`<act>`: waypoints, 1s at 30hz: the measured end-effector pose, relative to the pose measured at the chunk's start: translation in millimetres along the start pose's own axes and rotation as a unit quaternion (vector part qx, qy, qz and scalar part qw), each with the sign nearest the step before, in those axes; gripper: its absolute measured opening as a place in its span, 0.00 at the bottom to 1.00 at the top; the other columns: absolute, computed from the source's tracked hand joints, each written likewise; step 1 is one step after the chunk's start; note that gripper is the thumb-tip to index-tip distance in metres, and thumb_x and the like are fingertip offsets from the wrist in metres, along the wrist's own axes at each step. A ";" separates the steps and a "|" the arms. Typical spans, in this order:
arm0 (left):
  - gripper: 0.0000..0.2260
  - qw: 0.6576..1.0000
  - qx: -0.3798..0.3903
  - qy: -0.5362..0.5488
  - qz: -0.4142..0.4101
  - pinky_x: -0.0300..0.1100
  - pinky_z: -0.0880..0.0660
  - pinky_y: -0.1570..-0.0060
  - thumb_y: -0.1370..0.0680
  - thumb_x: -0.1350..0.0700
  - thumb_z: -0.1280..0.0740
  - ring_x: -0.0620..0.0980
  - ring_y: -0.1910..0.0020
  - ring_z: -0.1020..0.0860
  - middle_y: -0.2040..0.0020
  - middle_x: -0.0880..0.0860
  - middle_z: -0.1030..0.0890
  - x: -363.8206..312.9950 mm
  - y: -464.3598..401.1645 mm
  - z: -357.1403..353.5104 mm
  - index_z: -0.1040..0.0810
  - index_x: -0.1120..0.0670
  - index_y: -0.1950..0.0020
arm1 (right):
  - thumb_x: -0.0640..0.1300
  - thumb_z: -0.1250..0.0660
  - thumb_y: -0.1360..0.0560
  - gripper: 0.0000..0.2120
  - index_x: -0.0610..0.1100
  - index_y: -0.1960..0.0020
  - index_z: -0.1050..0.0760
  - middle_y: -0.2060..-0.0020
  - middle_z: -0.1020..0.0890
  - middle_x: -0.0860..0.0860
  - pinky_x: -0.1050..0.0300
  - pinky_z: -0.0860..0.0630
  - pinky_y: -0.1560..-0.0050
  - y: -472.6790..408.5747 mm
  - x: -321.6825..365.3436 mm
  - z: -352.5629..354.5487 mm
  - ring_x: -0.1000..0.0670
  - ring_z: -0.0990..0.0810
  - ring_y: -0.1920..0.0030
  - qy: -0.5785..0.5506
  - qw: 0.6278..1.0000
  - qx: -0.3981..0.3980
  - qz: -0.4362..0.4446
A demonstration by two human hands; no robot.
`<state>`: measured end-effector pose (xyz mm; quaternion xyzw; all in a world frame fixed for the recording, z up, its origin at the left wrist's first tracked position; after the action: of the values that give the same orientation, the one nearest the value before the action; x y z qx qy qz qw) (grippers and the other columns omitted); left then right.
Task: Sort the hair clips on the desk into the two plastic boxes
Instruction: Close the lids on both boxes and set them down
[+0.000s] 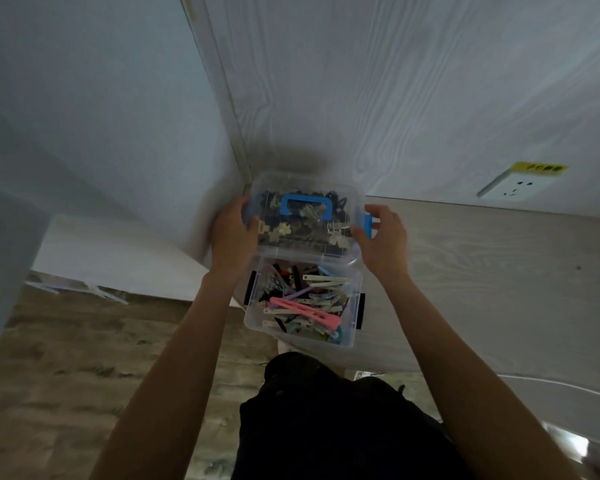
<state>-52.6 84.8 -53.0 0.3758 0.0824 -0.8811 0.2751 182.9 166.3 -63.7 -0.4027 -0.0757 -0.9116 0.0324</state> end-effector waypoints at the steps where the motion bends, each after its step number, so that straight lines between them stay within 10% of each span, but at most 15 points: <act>1: 0.16 1.000 0.003 0.006 0.004 0.42 0.30 0.48 0.22 0.60 0.38 0.55 0.43 0.24 0.40 0.57 0.22 -0.4 -1.1 0.0 0.29 0.56 0.33 | 0.45 0.32 0.26 0.17 0.43 0.39 0.29 0.43 0.24 0.44 0.54 0.26 0.49 -1.7 1.1 1.3 0.45 0.23 0.46 0.011 1.000 0.004 -0.002; 7: 0.17 0.999 0.024 -0.020 0.009 0.47 0.27 0.43 0.22 0.57 0.37 0.56 0.42 0.24 0.40 0.58 0.22 4.5 -7.6 -3.6 0.28 0.58 0.33 | 0.48 0.35 0.25 0.17 0.47 0.37 0.29 0.41 0.25 0.44 0.54 0.32 0.53 -10.8 11.1 8.1 0.41 0.23 0.47 0.147 0.989 0.022 -0.007; 13: 0.16 1.000 0.019 -0.004 0.021 0.44 0.32 0.41 0.22 0.58 0.37 0.54 0.38 0.28 0.36 0.56 0.26 8.0 -4.4 -8.6 0.30 0.57 0.34 | 0.51 0.30 0.29 0.16 0.53 0.44 0.32 0.57 0.18 0.39 0.39 0.20 0.55 -12.6 -1.6 4.1 0.40 0.19 0.59 -0.028 0.992 0.083 -0.093; 23: 0.18 0.989 0.010 0.131 0.067 0.49 0.24 0.52 0.22 0.58 0.36 0.52 0.48 0.23 0.43 0.54 0.24 5.8 -1.9 -12.3 0.34 0.52 0.33 | 0.49 0.34 0.25 0.17 0.41 0.40 0.26 0.47 0.19 0.45 0.50 0.25 0.50 -2.1 3.4 6.4 0.45 0.20 0.51 0.035 0.998 -0.030 -0.046; 30: 0.17 0.999 -0.050 -0.008 0.006 0.43 0.25 0.52 0.23 0.54 0.36 0.53 0.53 0.20 0.48 0.56 0.18 -10.3 0.5 -17.6 0.27 0.53 0.33 | 0.48 0.42 0.21 0.17 0.39 0.38 0.29 0.46 0.23 0.43 0.56 0.32 0.55 1.2 6.3 16.5 0.44 0.22 0.51 0.190 0.980 -0.048 0.020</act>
<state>-35.6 94.9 -58.1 0.3549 0.1219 -0.8773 0.2991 190.9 167.9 -48.0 -0.2246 -0.0163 -0.9733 0.0450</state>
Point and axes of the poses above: each hand's wrist, its own y-axis away from the middle knuckle, its own z-axis out of the back of the hand, x = y × z, the point moved 5 cm from there along -y, towards the middle knuckle
